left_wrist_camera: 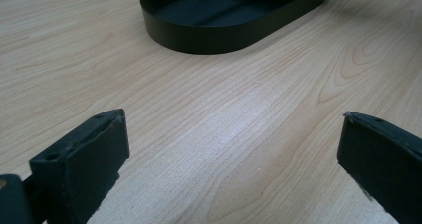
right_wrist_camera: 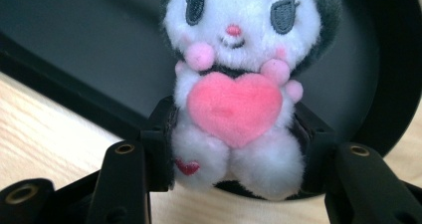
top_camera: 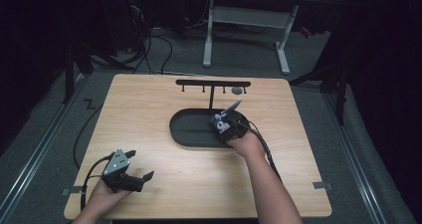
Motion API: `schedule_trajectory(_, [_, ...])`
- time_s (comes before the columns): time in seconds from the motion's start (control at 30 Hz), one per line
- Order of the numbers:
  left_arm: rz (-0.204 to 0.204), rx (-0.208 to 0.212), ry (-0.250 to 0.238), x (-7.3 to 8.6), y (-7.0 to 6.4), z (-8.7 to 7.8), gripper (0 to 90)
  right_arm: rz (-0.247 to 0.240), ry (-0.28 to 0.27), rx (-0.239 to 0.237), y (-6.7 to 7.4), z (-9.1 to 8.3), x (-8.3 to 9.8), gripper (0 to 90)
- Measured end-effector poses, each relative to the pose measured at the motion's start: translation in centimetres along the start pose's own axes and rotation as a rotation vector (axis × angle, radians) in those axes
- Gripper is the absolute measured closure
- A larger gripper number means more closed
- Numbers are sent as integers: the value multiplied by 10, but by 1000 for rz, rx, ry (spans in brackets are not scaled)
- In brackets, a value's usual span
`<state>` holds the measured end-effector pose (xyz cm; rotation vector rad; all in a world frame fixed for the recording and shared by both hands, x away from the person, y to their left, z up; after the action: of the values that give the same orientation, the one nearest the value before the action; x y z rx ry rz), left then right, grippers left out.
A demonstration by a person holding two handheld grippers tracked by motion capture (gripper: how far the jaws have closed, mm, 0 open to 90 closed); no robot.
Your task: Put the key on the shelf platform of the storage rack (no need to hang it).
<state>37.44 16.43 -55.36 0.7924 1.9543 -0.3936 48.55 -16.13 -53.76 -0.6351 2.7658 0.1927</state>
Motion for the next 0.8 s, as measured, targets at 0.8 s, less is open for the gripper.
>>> schedule_trajectory(0.8, [16, 6, 23, 2, -4, 4, 7, -10, -183, -28, 6, -38, 15, 269])
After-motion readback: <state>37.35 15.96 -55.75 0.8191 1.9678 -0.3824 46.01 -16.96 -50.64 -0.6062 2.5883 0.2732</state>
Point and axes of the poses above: each handheld gripper's, and its own axes: z roughly forward along the jaws, x roughly out of its underside, y roughly to its left, the point moved 7 cm from there along z, roughly forward along the jaws, and after that the axes turned 7 degrees about -x, right-handed, at the moved point
